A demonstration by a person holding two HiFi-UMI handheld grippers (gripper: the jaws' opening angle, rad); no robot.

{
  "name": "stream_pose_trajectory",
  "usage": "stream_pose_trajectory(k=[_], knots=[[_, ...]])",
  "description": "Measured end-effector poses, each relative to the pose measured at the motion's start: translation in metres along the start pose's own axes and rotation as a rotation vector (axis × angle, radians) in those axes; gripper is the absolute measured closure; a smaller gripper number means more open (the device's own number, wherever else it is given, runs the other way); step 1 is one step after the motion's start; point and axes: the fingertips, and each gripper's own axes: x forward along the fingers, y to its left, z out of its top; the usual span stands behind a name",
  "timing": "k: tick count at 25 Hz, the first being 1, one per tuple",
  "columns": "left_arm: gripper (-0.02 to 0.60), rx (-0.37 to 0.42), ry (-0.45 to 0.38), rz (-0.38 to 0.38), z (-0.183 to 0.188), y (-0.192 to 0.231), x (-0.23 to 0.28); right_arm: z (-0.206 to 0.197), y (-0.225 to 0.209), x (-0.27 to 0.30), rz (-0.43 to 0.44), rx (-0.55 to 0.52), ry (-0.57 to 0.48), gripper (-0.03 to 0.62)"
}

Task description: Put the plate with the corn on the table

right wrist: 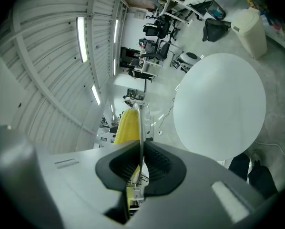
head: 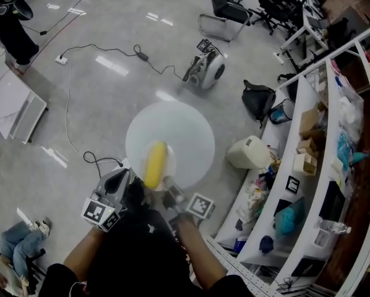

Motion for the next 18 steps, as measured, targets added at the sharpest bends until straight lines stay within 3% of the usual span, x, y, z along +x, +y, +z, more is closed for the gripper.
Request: stream_pose_trajectory(k=[5, 9, 13, 18], knots=[[0.578, 0.005, -0.001, -0.006, 0.001, 0.018, 0.017, 0.011, -0.004, 0.026, 0.028, -0.011, 0.014, 0.562], [0.577, -0.03, -0.003, 0.004, 0.011, 0.032, 0.034, 0.024, -0.015, 0.041, -0.042, -0.015, 0.01, 0.562], [0.577, -0.031, -0.004, -0.008, 0.011, 0.047, 0.048, 0.04, -0.002, 0.068, 0.086, -0.094, -0.002, 0.562], [0.577, -0.037, 0.018, 0.015, 0.013, 0.069, 0.068, 0.052, -0.008, 0.091, 0.093, -0.084, -0.007, 0.562]])
